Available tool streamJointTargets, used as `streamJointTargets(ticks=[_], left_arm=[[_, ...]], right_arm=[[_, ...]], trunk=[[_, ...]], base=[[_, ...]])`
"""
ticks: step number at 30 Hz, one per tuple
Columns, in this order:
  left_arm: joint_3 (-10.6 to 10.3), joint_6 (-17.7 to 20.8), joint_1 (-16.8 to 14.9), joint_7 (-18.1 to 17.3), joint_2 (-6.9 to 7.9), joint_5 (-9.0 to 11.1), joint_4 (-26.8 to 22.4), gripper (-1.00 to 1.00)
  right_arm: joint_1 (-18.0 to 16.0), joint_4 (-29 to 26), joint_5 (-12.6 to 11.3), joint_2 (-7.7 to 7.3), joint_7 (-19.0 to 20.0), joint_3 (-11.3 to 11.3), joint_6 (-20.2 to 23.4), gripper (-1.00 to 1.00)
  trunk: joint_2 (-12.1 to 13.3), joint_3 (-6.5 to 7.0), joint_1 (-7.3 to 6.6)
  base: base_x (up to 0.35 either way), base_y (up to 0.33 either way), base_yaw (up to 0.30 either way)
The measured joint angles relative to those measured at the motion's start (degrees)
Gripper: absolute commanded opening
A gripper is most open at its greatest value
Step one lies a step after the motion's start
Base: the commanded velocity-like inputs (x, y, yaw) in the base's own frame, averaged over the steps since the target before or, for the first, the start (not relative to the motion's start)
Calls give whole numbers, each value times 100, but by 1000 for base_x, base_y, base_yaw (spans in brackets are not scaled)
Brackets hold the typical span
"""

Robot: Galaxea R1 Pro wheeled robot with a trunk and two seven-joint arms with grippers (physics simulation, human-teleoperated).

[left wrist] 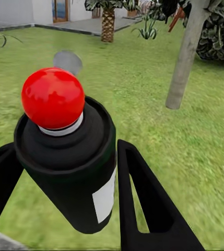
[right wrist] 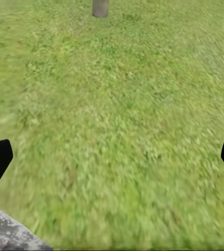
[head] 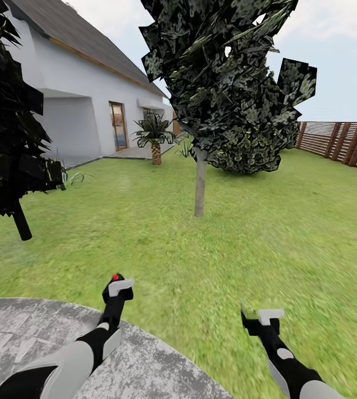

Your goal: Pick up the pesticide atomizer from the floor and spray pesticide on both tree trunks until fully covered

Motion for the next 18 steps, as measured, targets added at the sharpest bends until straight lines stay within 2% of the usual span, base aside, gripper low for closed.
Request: streamJointTargets(ticks=[1, 2, 3, 4, 5, 8, 18], left_arm=[[0, 0, 33, 0, 0, 0, 6, -100], [-40, 2, 279, 1, 0, -28, 5, -100], [28, 0, 679, 0, 0, 22, 47, -100], [34, -1, 766, 1, -1, 25, 20, -100], [-21, 1, 645, -1, 0, -14, 12, -100], [-4, 0, 646, 7, -1, -6, 26, -100], [4, -1, 646, 12, -1, -2, 33, -100]], right_arm=[[4, 32, 1, 1, -2, 0, -3, 100], [7, 85, 1, 1, -4, 0, -5, 100], [9, 91, 1, 2, -5, 0, -7, 100], [11, 95, 1, 2, -6, 0, -5, 100], [11, 96, 1, 2, -6, 0, 0, 100], [12, 102, 1, 2, -6, 0, -8, 100], [12, 107, 1, 2, -6, 0, -9, 100]], trunk=[[0, 0, 0], [0, 2, 0], [0, -1, 0], [0, -1, 0], [0, 2, 0], [0, 1, 0], [0, 1, 0]], base=[[0, 0, 0], [0, 0, 0], [0, 0, 0], [0, 0, 0], [0, 0, 0], [-96, 48, 0], [-285, 118, 0]])
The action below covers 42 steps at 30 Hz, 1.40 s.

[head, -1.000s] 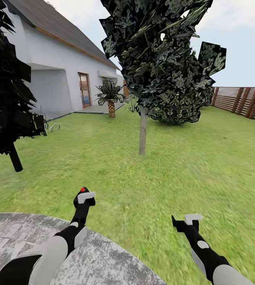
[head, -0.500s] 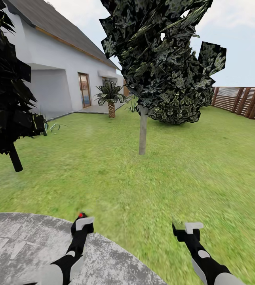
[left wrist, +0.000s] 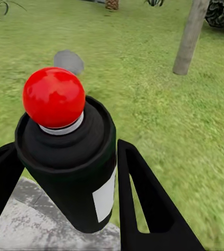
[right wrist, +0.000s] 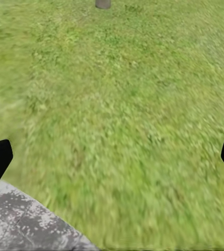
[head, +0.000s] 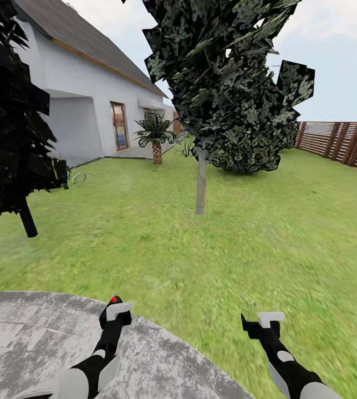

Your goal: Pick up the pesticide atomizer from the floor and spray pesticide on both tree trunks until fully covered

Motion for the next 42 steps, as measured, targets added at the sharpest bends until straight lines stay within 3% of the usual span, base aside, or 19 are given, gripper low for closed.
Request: streamJointTargets(ticks=[11, 42], left_arm=[[-1, 0, 0, 15, 0, -1, 0, -100], [-1, 0, 0, 16, 0, 0, 9, -100]], right_arm=[[0, 0, -1, 0, 5, 0, 0, 100], [0, 170, -4, 0, 9, -3, 0, 100]], trunk=[[0, 0, 0], [0, 0, 0]], base=[[-84, 16, 0], [-342, 0, 0]])
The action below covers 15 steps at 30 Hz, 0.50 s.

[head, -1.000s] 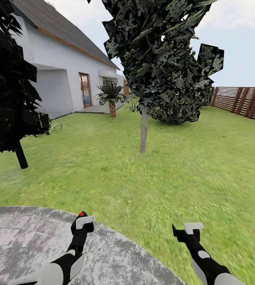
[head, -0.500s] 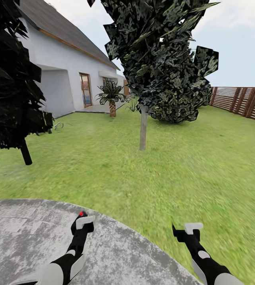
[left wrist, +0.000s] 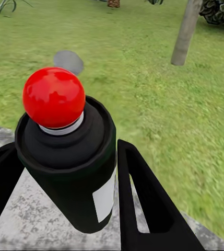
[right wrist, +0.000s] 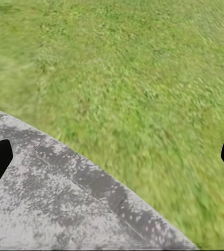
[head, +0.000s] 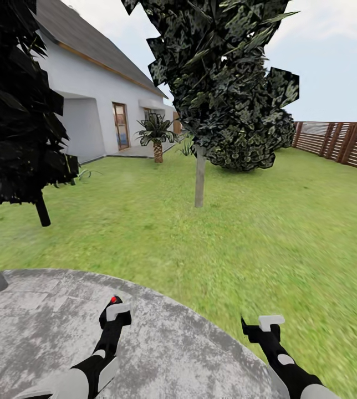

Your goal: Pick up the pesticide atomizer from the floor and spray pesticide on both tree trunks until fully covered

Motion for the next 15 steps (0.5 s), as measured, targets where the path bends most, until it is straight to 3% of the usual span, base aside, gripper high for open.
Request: streamJointTargets(ticks=[8, 15], left_arm=[[1, 0, 0, 0, -1, 1, 5, -100], [0, 0, 0, 0, 0, 0, 6, -100]], right_arm=[[0, 255, 2, -6, 0, -4, 0, 100], [89, 1268, 3, -49, -7, -4, 13, 100]], trunk=[[0, 0, 0], [0, -1, 0]], base=[[-349, 0, 0], [-349, 0, 0]])
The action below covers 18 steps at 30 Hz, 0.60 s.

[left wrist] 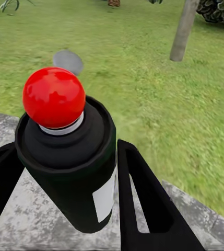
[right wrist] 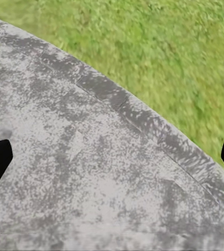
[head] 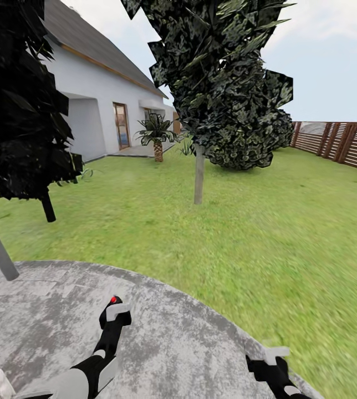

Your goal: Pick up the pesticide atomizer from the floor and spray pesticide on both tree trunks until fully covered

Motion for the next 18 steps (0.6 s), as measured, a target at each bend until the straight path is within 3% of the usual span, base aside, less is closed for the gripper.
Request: streamJointTargets(ticks=[7, 18], left_arm=[[-1, 0, 0, 7, 6, 0, 1, -100], [-3, 1, 0, 9, 1, -2, 72, -100]], right_arm=[[910, 224, -2, -6, -1, 5, 8, 100], [1120, 240, -4, -5, -2, 7, 13, 100]], trunk=[[0, 0, 0], [0, 8, 0]], base=[[-349, 0, 0], [-350, 0, 37]])
